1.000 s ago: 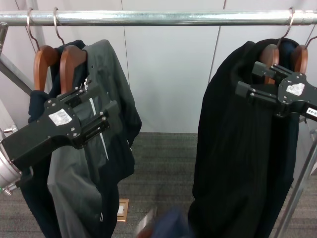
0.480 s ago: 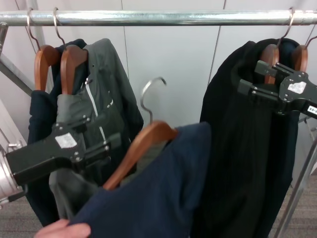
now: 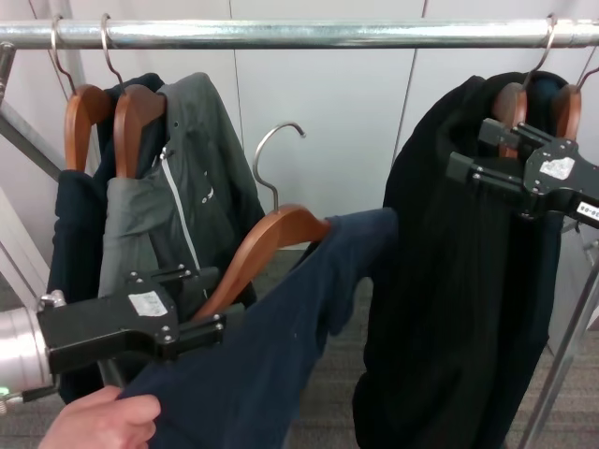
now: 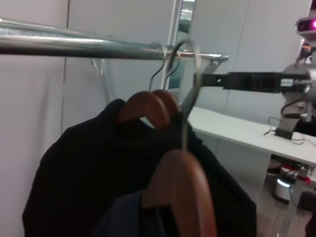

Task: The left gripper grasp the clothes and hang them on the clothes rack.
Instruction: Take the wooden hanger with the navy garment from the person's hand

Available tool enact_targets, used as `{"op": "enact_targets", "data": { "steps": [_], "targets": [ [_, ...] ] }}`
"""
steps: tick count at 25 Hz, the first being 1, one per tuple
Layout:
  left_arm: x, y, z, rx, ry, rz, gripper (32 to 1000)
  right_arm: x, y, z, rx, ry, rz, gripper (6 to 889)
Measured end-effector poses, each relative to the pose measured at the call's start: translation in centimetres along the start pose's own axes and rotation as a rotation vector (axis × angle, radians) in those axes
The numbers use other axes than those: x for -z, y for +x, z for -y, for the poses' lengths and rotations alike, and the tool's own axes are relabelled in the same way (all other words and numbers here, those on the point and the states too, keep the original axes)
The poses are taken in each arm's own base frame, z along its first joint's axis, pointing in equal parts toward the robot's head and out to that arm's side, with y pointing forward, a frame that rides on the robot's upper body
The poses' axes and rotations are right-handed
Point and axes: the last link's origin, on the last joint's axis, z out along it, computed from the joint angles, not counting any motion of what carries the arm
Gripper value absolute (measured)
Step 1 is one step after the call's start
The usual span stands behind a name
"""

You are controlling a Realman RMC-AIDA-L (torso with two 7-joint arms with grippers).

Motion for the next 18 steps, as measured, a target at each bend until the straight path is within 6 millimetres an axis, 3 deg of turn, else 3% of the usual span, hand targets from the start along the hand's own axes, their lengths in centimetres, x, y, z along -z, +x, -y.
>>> {"op": "enact_targets", "data": {
  "steps": [10,18],
  "targets": [
    [-2.8,-0.7,0.8,-0.008,0.061,0.075,633,-0.1,0.1,0.2,-0.001,0.015,-0.006,818],
    [-3.3,-0.5,0.9,-0.011,0.046,0.078,633,-0.1,0.2,0.2,-0.001,0.016,-0.006,818]
  ]
}}
